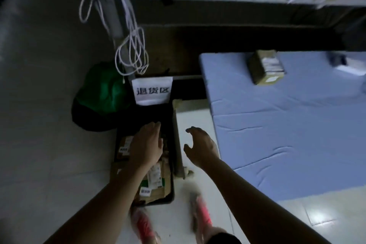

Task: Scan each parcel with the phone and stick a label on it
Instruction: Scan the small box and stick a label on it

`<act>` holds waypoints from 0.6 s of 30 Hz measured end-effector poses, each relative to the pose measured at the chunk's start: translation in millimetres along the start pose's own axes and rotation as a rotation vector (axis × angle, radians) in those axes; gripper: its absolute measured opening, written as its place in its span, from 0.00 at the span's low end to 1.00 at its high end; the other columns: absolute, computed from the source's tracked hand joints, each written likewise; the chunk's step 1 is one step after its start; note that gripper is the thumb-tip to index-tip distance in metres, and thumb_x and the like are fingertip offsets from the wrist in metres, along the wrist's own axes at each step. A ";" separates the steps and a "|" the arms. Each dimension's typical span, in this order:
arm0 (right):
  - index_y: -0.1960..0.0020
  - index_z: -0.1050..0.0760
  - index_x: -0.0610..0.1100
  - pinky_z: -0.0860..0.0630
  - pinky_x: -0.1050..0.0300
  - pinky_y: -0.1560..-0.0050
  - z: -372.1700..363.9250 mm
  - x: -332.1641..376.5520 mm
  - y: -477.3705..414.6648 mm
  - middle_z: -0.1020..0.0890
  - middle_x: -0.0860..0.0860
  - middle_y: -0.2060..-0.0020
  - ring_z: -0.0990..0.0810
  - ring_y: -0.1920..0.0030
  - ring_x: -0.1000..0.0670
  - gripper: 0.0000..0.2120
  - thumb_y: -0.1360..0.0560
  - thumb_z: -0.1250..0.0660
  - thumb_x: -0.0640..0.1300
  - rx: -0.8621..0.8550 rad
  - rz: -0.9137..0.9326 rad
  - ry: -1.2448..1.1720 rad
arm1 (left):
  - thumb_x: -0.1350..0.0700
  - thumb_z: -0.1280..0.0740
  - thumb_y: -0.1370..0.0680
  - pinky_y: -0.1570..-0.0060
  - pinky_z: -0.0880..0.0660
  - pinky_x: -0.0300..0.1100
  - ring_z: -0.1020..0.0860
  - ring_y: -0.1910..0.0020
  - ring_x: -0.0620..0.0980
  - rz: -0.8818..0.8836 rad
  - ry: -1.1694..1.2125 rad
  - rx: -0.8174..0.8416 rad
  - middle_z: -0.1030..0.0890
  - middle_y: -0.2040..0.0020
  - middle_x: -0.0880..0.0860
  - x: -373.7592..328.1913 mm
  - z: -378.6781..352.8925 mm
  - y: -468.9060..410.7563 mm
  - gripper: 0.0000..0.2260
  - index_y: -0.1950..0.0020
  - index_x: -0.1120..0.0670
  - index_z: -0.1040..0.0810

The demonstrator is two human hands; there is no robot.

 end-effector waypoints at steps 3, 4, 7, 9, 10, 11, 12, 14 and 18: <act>0.27 0.31 0.50 0.29 0.52 0.32 69.5 -28.2 5.2 0.28 0.52 0.28 0.29 0.29 0.48 0.25 0.23 0.32 0.48 -0.065 0.010 0.043 | 0.51 0.36 0.20 0.36 0.27 0.50 0.27 0.32 0.56 -0.114 -0.056 -0.058 0.26 0.31 0.56 -62.5 42.6 -22.5 0.24 0.25 0.55 0.32; 0.27 0.31 0.50 0.28 0.52 0.32 90.3 -42.6 5.0 0.28 0.52 0.28 0.29 0.29 0.48 0.25 0.23 0.32 0.48 -0.082 0.011 0.055 | 0.52 0.35 0.20 0.39 0.25 0.51 0.26 0.34 0.57 -0.151 -0.075 -0.071 0.25 0.32 0.57 -83.8 51.2 -28.1 0.23 0.26 0.55 0.30; 0.27 0.30 0.51 0.30 0.53 0.32 151.3 -95.1 -0.8 0.29 0.51 0.27 0.30 0.28 0.48 0.25 0.23 0.32 0.49 -0.130 0.000 0.084 | 0.53 0.35 0.21 0.41 0.25 0.52 0.26 0.36 0.58 -0.189 -0.143 -0.077 0.24 0.35 0.57 -148.0 65.6 -44.9 0.22 0.28 0.56 0.29; 0.27 0.30 0.51 0.31 0.53 0.31 189.9 -135.5 -7.6 0.30 0.51 0.26 0.31 0.27 0.48 0.25 0.23 0.32 0.49 -0.152 -0.014 0.086 | 0.53 0.35 0.21 0.42 0.26 0.52 0.26 0.37 0.58 -0.202 -0.204 -0.071 0.24 0.36 0.56 -190.7 65.8 -56.1 0.20 0.29 0.56 0.28; 0.27 0.30 0.51 0.31 0.52 0.31 209.0 -156.9 -13.1 0.30 0.52 0.26 0.31 0.27 0.48 0.25 0.23 0.32 0.49 -0.154 -0.018 0.086 | 0.52 0.36 0.21 0.43 0.25 0.52 0.25 0.38 0.57 -0.192 -0.236 -0.066 0.24 0.37 0.56 -213.0 64.2 -62.5 0.20 0.30 0.55 0.28; 0.27 0.31 0.51 0.31 0.52 0.31 225.0 -174.5 -19.2 0.30 0.51 0.27 0.31 0.27 0.48 0.25 0.23 0.32 0.49 -0.151 -0.016 0.083 | 0.50 0.37 0.20 0.43 0.25 0.52 0.26 0.38 0.56 -0.178 -0.261 -0.054 0.24 0.37 0.55 -231.3 62.4 -68.9 0.20 0.29 0.55 0.29; 0.27 0.31 0.51 0.31 0.52 0.31 237.3 -189.6 -25.2 0.29 0.51 0.27 0.31 0.27 0.48 0.25 0.23 0.32 0.50 -0.143 -0.018 0.078 | 0.49 0.39 0.19 0.43 0.25 0.51 0.26 0.37 0.56 -0.161 -0.277 -0.038 0.25 0.35 0.55 -246.6 60.0 -75.0 0.21 0.28 0.54 0.31; 0.27 0.32 0.51 0.31 0.52 0.31 262.4 -222.7 -38.7 0.29 0.51 0.28 0.31 0.27 0.48 0.25 0.23 0.32 0.50 -0.128 -0.025 0.056 | 0.46 0.41 0.18 0.40 0.26 0.52 0.28 0.34 0.56 -0.103 -0.269 -0.009 0.28 0.31 0.55 -281.1 53.7 -91.0 0.23 0.24 0.53 0.35; 0.26 0.31 0.49 0.28 0.51 0.34 294.9 -265.0 -70.2 0.26 0.48 0.30 0.28 0.30 0.45 0.27 0.23 0.31 0.51 -0.101 -0.057 -0.076 | 0.44 0.41 0.17 0.37 0.27 0.52 0.30 0.31 0.57 0.003 -0.144 0.020 0.30 0.28 0.56 -330.2 44.1 -119.0 0.26 0.22 0.53 0.38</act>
Point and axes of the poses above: each hand's wrist, its own y-axis away from the middle knuckle, its own z-axis out of the back of the hand, x = y × z, the point moved 3 cm from there along -y, towards the middle knuckle
